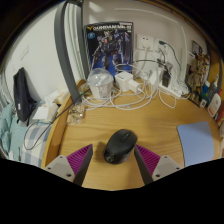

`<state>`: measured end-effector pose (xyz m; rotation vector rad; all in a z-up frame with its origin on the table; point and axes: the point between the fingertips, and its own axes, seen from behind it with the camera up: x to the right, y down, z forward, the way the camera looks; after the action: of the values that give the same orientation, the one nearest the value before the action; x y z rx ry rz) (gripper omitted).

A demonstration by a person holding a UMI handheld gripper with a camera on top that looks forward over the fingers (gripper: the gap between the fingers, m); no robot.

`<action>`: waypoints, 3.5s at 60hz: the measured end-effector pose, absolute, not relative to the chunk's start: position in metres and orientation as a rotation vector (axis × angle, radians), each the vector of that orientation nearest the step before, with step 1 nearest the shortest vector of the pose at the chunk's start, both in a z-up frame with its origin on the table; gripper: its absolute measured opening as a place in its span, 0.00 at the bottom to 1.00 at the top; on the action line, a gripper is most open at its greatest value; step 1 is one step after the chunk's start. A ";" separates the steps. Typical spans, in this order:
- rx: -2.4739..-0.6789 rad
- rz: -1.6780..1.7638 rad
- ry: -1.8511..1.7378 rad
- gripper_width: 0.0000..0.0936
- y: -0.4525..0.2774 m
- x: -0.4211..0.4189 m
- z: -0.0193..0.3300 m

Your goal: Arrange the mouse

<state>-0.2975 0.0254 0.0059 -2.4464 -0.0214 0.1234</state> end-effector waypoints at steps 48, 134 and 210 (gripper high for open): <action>-2.459 0.101 -0.083 0.46 0.072 -0.309 -0.009; -2.444 -0.010 -0.026 0.34 0.017 0.058 0.004; -2.105 -0.132 0.153 0.93 -0.108 -0.059 0.285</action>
<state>-0.0585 -0.1077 0.2848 -2.1050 0.1525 -0.1316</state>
